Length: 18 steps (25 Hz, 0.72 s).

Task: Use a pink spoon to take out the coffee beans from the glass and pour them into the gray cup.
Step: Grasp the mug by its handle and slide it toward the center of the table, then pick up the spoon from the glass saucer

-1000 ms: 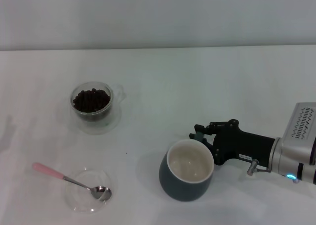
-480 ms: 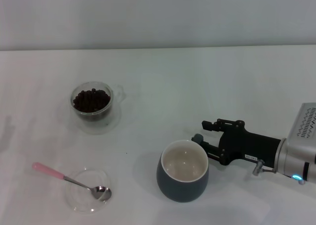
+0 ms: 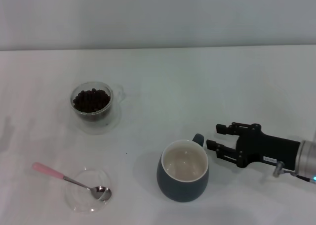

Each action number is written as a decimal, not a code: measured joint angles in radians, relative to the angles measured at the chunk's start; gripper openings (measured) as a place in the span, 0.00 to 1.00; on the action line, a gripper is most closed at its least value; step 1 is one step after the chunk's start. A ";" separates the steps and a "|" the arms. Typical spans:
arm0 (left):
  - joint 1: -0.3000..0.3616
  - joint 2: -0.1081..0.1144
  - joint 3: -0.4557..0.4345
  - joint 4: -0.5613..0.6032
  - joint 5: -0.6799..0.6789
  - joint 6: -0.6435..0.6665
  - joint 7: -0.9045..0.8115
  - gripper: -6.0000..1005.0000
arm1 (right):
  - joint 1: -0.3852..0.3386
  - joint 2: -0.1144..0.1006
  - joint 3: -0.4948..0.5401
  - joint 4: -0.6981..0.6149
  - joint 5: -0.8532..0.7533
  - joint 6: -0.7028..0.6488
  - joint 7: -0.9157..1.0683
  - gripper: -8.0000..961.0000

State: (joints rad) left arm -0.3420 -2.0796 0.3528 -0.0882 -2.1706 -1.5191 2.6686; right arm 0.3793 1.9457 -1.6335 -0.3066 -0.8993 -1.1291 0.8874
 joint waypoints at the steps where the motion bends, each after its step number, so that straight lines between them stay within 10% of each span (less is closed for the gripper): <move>1: 0.000 0.000 0.000 0.000 0.000 0.000 -0.002 0.86 | -0.001 -0.008 0.000 0.005 0.000 -0.007 0.006 0.58; 11: 0.037 0.006 0.009 0.011 0.031 -0.005 -0.240 0.87 | -0.044 -0.051 0.239 0.015 0.007 -0.014 0.001 0.58; 18: 0.132 0.012 0.010 0.172 0.261 0.049 -0.699 0.86 | -0.044 0.048 0.649 0.013 0.012 -0.011 -0.335 0.58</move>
State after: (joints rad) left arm -0.2098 -2.0676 0.3624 0.0839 -1.9093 -1.4701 1.9698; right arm 0.3354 1.9938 -0.9849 -0.2934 -0.8876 -1.1396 0.5523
